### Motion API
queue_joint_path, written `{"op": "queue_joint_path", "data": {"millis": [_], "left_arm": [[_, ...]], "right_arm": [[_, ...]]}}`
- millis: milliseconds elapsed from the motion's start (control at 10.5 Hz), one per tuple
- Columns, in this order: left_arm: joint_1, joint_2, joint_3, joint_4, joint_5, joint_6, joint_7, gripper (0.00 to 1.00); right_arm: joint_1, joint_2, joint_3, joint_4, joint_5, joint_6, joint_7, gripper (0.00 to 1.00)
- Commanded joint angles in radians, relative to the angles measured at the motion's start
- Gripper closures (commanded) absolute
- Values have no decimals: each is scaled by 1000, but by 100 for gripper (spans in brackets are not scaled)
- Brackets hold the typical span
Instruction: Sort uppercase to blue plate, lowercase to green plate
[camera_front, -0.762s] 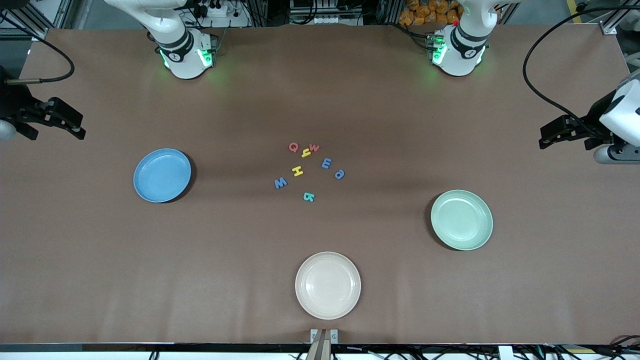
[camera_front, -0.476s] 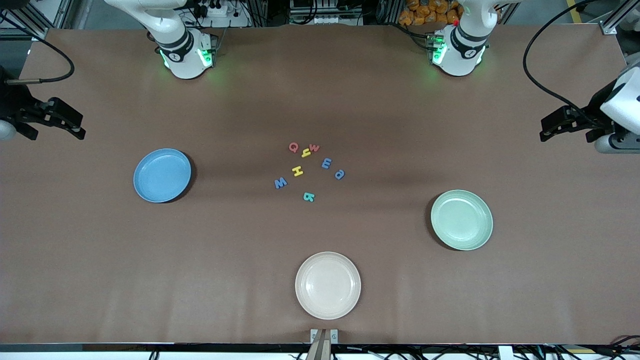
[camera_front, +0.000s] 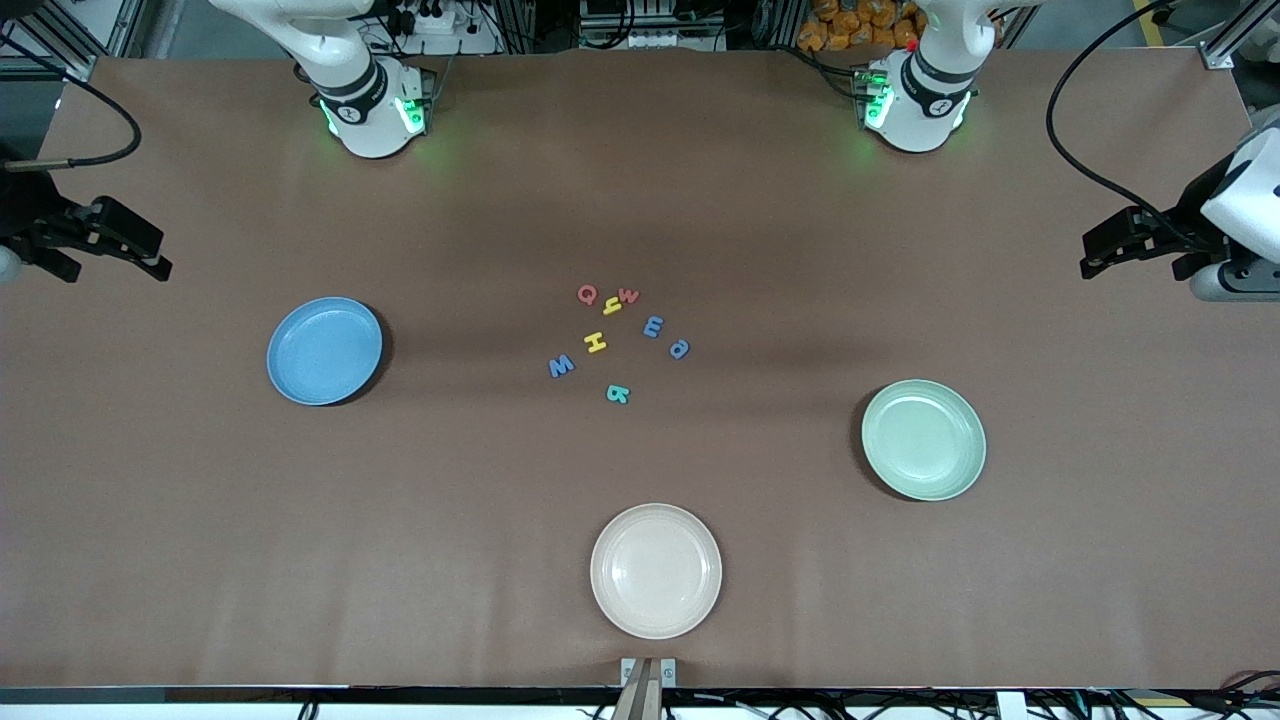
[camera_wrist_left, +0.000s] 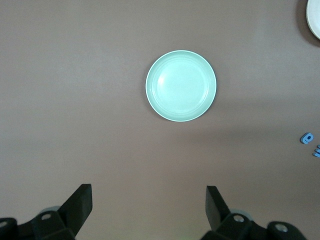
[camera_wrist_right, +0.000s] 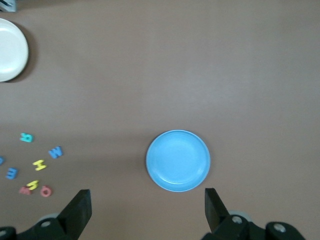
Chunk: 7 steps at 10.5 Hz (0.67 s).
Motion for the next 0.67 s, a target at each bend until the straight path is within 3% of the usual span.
{"op": "queue_joint_path", "data": {"millis": [0,286,571], "left_arm": [[-5,-8,-34,-22,-3,14,17,0],[-7,21,-200,-54,-9,30,-4,0],[-21,30,-374,-199,-20,209,-211,0]], "right_arm": [[-6,14,17,38,42,-11,8,0],[140,14,17,46,47,-21,155,0],[280,60,17,32,38,-21,309,0]]}}
